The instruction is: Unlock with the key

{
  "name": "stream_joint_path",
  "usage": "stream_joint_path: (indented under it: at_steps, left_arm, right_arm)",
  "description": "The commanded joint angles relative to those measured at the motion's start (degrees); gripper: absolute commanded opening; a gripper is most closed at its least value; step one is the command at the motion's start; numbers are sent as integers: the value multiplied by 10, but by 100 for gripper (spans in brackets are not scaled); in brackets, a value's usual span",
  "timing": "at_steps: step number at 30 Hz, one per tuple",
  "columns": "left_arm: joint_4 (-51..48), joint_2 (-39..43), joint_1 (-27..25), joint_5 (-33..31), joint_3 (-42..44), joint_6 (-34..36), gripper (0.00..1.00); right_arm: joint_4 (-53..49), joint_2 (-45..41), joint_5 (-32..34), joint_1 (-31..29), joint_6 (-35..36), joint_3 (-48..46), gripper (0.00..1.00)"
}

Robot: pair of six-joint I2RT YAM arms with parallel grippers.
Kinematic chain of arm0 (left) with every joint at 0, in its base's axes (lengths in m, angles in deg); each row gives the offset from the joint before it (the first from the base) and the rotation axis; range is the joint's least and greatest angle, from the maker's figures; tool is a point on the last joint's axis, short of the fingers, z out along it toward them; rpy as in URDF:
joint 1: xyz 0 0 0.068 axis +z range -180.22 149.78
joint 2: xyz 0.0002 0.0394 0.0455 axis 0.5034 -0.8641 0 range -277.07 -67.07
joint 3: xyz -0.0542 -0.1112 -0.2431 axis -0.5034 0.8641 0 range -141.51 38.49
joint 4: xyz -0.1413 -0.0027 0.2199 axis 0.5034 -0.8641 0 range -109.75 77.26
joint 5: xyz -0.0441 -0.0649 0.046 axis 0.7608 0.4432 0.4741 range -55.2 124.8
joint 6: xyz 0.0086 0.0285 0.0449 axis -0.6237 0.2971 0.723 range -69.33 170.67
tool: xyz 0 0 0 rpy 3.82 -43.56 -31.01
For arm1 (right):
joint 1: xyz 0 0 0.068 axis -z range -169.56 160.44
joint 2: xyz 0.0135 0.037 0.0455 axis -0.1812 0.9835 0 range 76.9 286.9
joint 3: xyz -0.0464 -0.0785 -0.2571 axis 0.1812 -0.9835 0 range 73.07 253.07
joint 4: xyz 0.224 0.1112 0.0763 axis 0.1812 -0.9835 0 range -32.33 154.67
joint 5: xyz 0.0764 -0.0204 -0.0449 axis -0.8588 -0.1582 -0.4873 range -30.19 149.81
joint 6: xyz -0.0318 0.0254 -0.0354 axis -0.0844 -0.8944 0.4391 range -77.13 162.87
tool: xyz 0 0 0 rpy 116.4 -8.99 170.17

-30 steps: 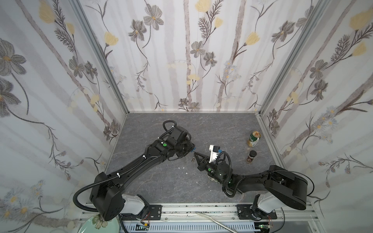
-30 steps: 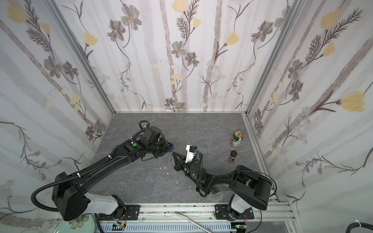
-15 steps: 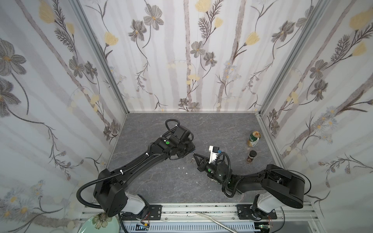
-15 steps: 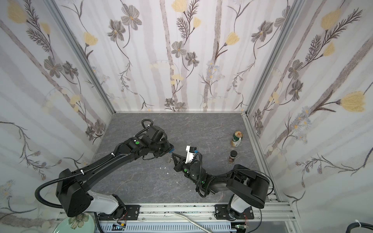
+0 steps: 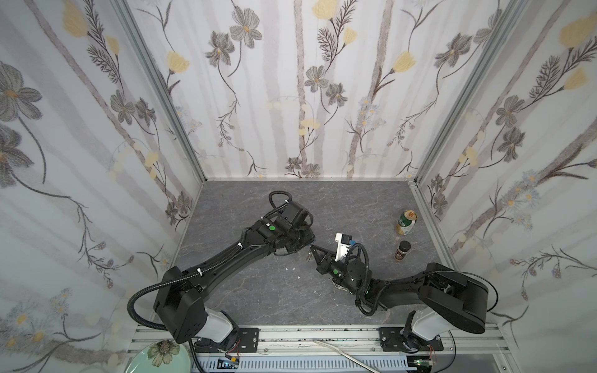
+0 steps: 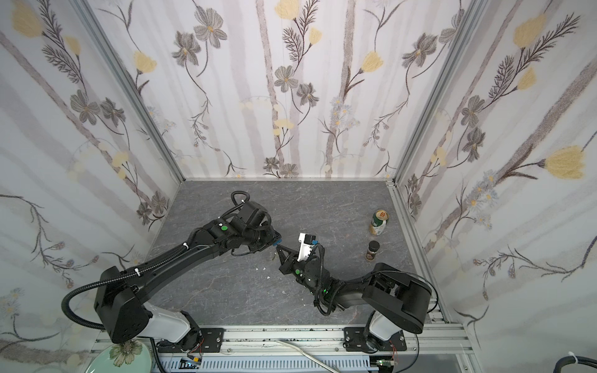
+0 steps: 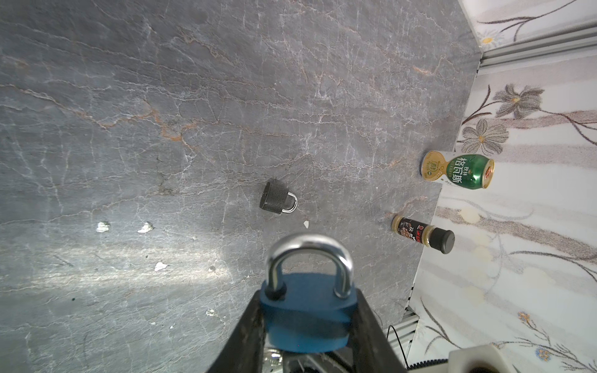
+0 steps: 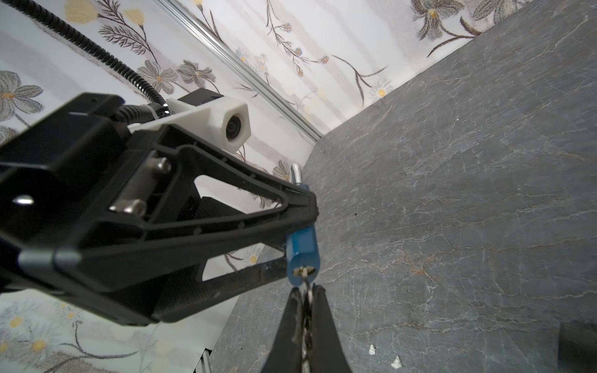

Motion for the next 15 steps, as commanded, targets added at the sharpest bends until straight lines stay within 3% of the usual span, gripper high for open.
stream_joint_path:
  at_steps: [1, 4, 11, 15]
  left_arm:
    - [17, -3, -7, 54, -4, 7, 0]
    - [5, 1, -5, 37, -7, 14, 0]
    - [-10, 4, 13, 24, -19, 29, 0]
    - [-12, 4, 14, 25, -21, 31, 0]
  right_arm:
    - [37, -9, -31, 3, -1, 2, 0]
    - [13, -17, -36, 3, 3, 0, 0]
    - [-10, -43, -45, 2, -10, -30, 25]
    - [-13, -55, -38, -1, -11, -45, 29]
